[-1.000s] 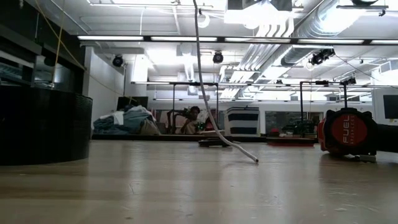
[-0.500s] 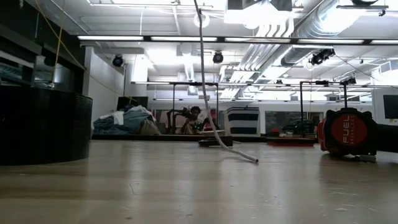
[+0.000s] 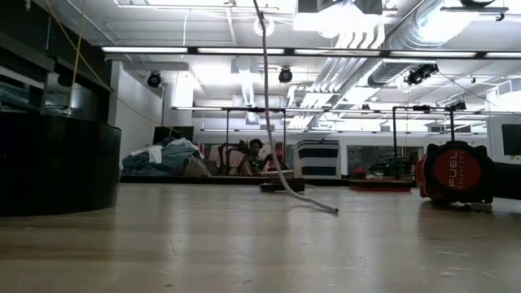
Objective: Coil cords
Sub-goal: Coil the white wire
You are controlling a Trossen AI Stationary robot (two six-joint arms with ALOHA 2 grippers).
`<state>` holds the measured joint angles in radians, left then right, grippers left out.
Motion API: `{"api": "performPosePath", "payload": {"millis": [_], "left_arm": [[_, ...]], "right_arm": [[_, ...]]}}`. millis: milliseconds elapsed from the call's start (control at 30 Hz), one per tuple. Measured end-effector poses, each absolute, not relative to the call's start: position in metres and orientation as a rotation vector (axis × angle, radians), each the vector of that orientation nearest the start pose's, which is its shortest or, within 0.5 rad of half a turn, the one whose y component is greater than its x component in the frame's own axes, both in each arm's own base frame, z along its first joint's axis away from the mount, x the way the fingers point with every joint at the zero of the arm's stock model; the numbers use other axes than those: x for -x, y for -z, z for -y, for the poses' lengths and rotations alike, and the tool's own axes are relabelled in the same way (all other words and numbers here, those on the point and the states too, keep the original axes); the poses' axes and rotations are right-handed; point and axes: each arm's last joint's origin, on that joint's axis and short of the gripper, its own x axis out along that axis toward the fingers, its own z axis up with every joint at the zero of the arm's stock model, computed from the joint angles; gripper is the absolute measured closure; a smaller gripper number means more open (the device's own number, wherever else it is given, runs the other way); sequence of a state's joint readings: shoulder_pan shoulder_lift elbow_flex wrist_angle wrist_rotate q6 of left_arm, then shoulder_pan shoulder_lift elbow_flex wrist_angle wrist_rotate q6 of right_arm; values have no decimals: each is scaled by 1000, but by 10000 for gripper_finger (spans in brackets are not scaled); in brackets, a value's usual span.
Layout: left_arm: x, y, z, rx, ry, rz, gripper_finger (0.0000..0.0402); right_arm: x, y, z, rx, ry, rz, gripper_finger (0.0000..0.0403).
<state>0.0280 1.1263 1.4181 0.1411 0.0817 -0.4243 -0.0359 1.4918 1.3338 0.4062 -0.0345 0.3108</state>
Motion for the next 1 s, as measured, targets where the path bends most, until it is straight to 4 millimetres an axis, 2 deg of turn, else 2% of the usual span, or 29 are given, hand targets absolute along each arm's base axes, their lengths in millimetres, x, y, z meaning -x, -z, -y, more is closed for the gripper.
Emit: {"api": "performPosePath", "payload": {"millis": [67, 133, 400, 533, 667, 767, 1000], "left_arm": [[-211, -510, -4, 387, 136, 416, 401], [-212, -510, -4, 386, 134, 416, 401], [-220, -505, -10, 408, 107, 392, 401], [-237, -498, -16, 459, 95, 376, 401], [-256, -497, -24, 518, 164, 451, 401], [-267, -495, -29, 599, 230, 477, 401], [-285, -482, -32, 869, 329, 383, 401]], "right_arm": [[-344, -411, 9, -290, -42, 248, 374], [-344, -411, 6, -275, -48, 248, 393], [-344, -414, -4, -257, -70, 272, 401], [-344, -413, -9, -251, -86, 269, 402], [-351, -406, -16, -254, -100, 245, 402], [-356, -402, -20, -255, -113, 258, 402], [-360, -400, -21, -252, -117, 276, 403]]}}
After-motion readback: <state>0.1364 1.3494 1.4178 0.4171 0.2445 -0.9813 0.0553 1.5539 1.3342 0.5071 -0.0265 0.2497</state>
